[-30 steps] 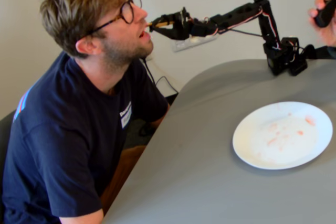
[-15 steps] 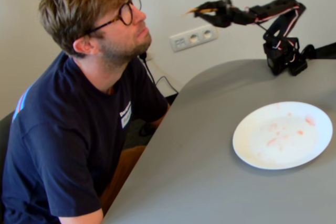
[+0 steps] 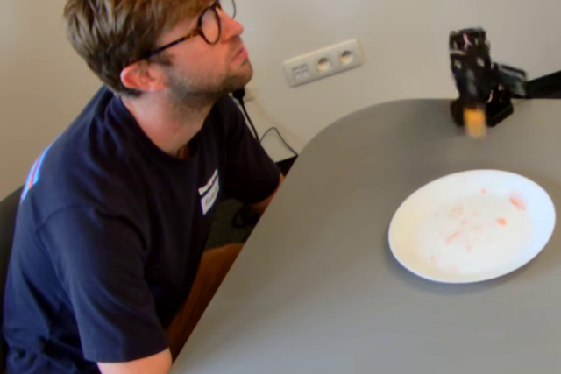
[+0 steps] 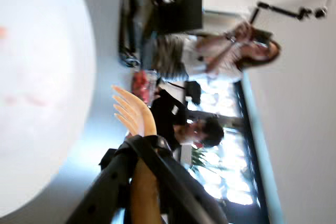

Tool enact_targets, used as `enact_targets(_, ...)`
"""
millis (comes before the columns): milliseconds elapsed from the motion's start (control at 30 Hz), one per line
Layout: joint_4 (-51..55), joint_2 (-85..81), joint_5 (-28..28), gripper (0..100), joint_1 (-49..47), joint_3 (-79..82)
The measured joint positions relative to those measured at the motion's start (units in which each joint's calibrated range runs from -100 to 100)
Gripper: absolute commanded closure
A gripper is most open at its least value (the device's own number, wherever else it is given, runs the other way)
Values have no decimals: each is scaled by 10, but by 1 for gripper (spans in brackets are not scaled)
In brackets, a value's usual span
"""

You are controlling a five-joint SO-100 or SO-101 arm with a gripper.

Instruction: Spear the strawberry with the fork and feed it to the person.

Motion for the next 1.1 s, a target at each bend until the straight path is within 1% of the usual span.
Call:
enact_targets(100, 38, 8, 6, 99, -15, 36)
enact_targets(233, 46, 5, 6, 99, -17, 39)
enact_targets(300, 93, 6, 6, 99, 8, 39)
enact_targets(333, 154, 7, 6, 99, 47, 39)
enact_targets(400, 195, 6, 6, 99, 68, 39)
enact_targets(433, 238, 6, 10, 99, 88, 40)
enact_targets(933, 245, 4, 6, 99, 90, 40)
enact_targets(1000, 245, 4, -8, 99, 90, 40)
enact_targets(1067, 245, 4, -42, 99, 90, 40)
enact_targets(1100, 245, 4, -45, 99, 90, 40)
